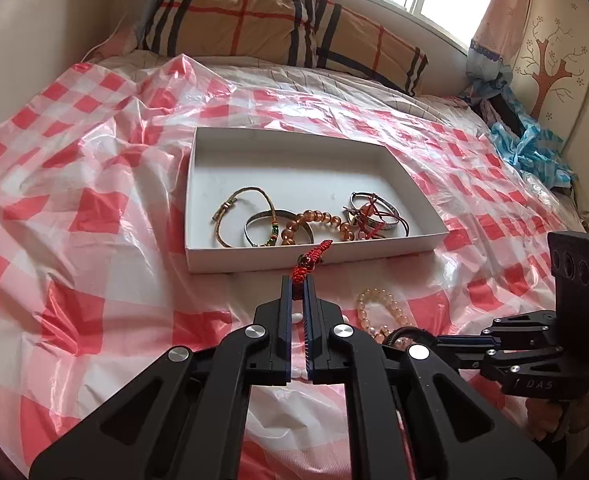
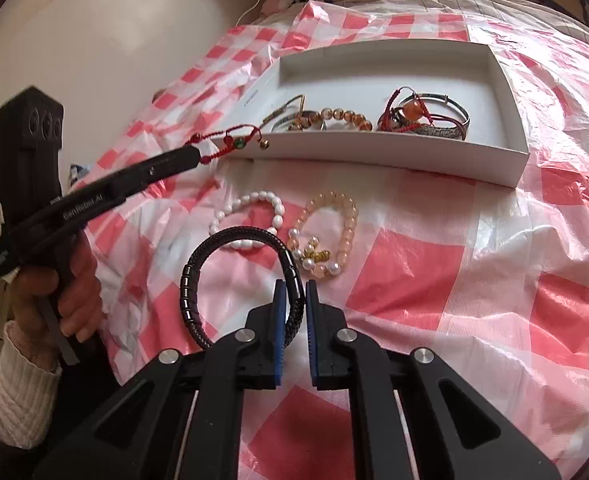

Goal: Organize jewelry
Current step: 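Carry the red bead bracelet into the box while the right tool carries the black braided bracelet in, then open both tools over the box and move them back to the pile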

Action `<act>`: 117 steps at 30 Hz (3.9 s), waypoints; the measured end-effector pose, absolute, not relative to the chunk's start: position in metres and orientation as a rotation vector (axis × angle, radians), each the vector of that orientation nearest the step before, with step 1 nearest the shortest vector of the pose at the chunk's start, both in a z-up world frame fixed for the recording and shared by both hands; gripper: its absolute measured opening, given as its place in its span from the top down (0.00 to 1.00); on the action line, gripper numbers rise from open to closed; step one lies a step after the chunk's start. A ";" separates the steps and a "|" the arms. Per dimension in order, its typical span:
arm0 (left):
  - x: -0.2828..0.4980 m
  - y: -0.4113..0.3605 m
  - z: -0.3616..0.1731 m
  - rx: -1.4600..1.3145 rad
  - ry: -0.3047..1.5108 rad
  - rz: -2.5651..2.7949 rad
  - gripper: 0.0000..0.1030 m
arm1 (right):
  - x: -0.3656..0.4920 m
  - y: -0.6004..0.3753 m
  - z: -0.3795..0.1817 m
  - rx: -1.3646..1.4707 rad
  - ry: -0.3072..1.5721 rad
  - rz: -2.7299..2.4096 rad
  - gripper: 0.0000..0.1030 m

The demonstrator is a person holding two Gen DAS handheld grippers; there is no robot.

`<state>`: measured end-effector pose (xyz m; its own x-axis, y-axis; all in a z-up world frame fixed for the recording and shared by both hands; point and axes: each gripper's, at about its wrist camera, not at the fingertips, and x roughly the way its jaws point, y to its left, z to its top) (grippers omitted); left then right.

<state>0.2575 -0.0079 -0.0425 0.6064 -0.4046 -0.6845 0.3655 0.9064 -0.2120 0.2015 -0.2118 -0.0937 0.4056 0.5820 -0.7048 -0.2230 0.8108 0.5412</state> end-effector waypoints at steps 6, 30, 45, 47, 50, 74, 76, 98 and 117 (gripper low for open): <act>0.249 -0.018 -0.033 0.016 0.721 -0.386 0.95 | 0.204 -0.231 -0.078 0.554 0.930 0.537 0.90; 0.230 -0.030 0.001 0.070 0.547 -0.379 0.95 | 0.205 -0.259 -0.044 0.751 0.699 0.564 0.90; 0.269 -0.038 0.023 -0.064 0.508 -0.406 0.95 | 0.250 -0.261 -0.023 0.715 0.643 0.472 0.90; 0.274 -0.040 0.021 -0.070 0.511 -0.408 0.95 | 0.257 -0.260 -0.024 0.704 0.644 0.451 0.90; 0.283 -0.043 0.016 -0.080 0.528 -0.410 0.95 | 0.265 -0.262 -0.029 0.689 0.652 0.405 0.90; 0.322 -0.059 -0.039 -0.049 0.712 -0.369 0.94 | 0.299 -0.260 -0.073 0.612 0.799 0.196 0.66; 0.322 -0.055 -0.039 -0.055 0.715 -0.362 0.90 | 0.297 -0.258 -0.073 0.605 0.801 0.201 0.64; 0.277 -0.029 -0.037 0.122 0.777 -0.290 0.46 | 0.270 -0.205 -0.090 0.272 1.058 0.285 0.56; 0.271 -0.068 -0.098 0.368 0.966 -0.412 0.67 | 0.268 -0.186 -0.113 -0.061 1.101 0.203 0.52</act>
